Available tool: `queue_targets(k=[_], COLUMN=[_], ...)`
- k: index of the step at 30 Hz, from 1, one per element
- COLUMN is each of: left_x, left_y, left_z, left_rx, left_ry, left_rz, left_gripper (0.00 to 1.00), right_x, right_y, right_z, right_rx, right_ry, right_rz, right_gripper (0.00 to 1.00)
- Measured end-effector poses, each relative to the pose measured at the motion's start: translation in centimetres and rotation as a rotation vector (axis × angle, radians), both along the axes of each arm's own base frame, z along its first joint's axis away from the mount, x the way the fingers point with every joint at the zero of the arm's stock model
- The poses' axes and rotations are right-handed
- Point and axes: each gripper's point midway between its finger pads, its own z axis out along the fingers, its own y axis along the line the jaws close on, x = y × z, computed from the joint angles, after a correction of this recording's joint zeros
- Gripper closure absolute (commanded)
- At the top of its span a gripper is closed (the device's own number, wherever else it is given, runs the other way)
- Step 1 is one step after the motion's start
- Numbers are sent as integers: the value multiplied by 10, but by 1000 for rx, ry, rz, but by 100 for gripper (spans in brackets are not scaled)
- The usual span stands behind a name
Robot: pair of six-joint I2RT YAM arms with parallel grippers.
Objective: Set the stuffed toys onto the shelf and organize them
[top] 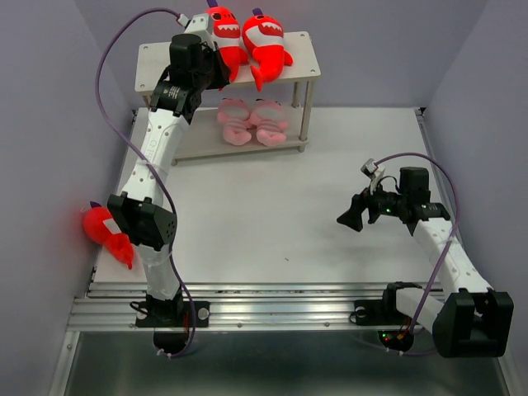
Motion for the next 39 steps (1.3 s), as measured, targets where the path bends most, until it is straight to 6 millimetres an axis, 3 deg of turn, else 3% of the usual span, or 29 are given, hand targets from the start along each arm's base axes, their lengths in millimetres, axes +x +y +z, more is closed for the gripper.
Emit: queue_targets(k=[29,39], left_x=[-8,-15], left_y=[-2,-3], left_z=[-2,4], left_rx=[-63,-81], left_ry=[32,27], left_rz=[-10,-19], left_gripper=[80,63], right_x=[3,5], right_y=[-5,-7], right_z=[-2,-2], right_rx=[-19,-23], right_ry=[-8,-11], right_rz=[-18,-26], right_gripper=[0,0])
